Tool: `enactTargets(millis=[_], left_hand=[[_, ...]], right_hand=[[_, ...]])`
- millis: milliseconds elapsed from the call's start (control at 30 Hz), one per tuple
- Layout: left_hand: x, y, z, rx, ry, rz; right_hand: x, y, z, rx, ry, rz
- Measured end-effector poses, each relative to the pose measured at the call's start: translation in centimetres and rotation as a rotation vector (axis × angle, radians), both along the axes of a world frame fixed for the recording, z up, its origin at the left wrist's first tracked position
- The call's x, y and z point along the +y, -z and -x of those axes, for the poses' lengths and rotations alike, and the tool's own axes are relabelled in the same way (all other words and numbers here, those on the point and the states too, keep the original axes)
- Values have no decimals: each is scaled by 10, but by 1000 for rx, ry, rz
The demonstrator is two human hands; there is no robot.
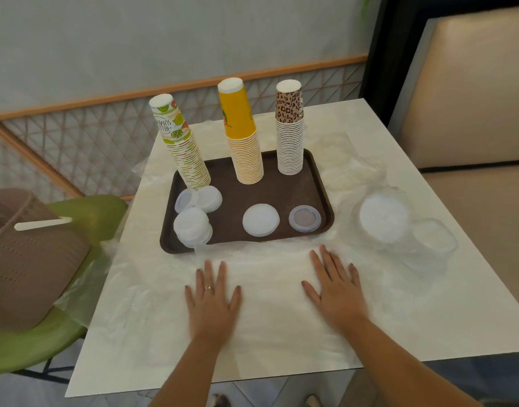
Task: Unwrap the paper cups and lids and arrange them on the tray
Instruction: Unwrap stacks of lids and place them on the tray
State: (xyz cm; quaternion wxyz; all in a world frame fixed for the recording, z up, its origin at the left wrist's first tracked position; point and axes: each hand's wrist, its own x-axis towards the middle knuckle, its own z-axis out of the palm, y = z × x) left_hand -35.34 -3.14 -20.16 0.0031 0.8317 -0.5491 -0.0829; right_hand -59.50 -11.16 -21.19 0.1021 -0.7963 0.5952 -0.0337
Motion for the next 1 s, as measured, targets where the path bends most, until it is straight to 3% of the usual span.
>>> enactTargets(millis=[167, 233, 300, 400, 467, 600, 733, 867, 1000], left_hand=[[0, -4, -10, -26, -72, -16], [-4, -10, -2, -14, -79, 163], [-12, -16, 12, 53, -25, 440], [-42, -40, 51, 377, 120, 639], [-66, -58, 81, 599, 179, 664], [-113, -102, 145, 1028, 161, 459], [-147, -112, 187, 1239, 96, 184], [-164, -102, 205, 1387, -27, 4], [-170, -91, 206, 1415, -74, -40]], right_hand=[[-11, -4, 5, 17, -1, -27], [-13, -11, 5, -23, -43, -34], [-14, -27, 8, -167, -79, 100], [-25, -61, 18, -449, -80, 519], [-36, -86, 29, -520, 7, 651], [-65, -102, 53, -423, 182, 499], [-86, -106, 69, -215, 154, 141], [-98, -102, 76, -39, 124, 18], [-105, -96, 80, -140, 145, 4]])
